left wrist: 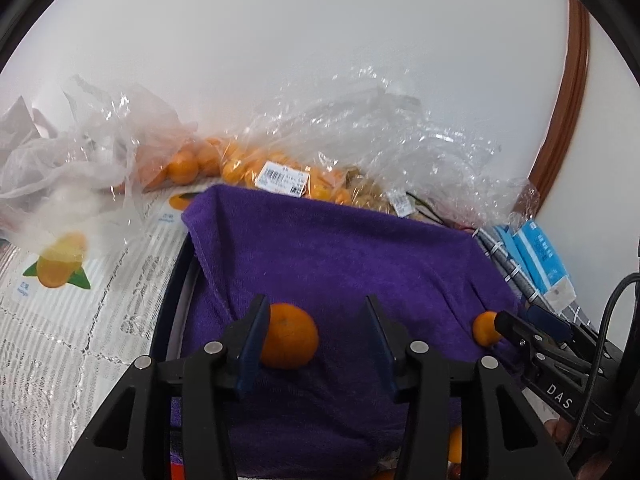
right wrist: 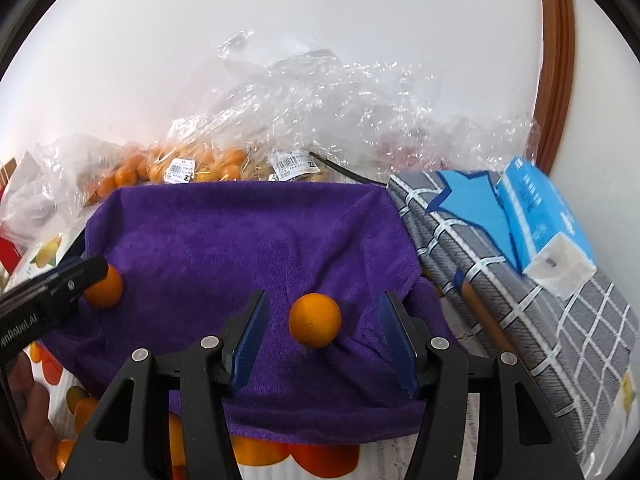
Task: Organize fruits
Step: 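Open the left gripper on the towel while the right gripper releases its orange there, then grasp a large orange with the left gripper while the right gripper grasps the yellow-green fruit, then carry the left gripper's orange onto the towel while the right gripper carries the yellow-green fruit there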
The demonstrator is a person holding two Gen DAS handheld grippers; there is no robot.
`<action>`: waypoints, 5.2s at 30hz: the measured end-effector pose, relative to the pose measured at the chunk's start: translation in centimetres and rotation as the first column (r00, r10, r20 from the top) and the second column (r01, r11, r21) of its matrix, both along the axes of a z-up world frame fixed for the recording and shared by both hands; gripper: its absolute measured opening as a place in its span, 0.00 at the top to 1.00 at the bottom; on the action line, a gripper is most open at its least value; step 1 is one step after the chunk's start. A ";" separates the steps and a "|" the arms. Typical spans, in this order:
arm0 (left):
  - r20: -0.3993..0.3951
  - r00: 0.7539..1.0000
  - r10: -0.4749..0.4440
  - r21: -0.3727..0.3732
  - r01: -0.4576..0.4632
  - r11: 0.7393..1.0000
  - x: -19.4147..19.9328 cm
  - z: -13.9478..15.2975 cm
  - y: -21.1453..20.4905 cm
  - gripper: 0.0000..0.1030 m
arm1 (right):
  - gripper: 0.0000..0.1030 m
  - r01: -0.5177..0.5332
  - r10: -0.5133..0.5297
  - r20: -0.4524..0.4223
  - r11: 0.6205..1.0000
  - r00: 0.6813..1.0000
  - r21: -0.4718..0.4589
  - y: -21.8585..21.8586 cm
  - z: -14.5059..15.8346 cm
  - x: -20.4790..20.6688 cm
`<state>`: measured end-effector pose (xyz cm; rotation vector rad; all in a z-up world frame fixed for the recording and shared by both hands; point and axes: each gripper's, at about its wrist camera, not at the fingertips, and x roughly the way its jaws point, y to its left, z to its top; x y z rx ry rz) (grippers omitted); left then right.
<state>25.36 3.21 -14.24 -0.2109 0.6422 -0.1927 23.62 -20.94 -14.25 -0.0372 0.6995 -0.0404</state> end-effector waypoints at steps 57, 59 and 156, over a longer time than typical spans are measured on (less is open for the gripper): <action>-0.102 0.994 0.038 -0.044 -0.042 0.998 -11.4 -1.5 6.6 0.48 | 0.73 -0.115 0.146 -0.178 0.978 0.973 0.173 0.8 -3.4 -9.8; -0.088 0.996 0.023 -0.027 -0.025 0.999 -11.6 -1.4 6.0 0.48 | 0.73 -0.116 0.148 -0.170 0.976 0.974 0.185 0.6 -3.3 -9.9; -0.012 1.000 0.004 -0.062 -0.005 0.998 -6.1 4.7 2.9 0.61 | 0.73 -0.110 0.091 0.122 0.981 0.988 0.158 -2.0 5.7 -6.6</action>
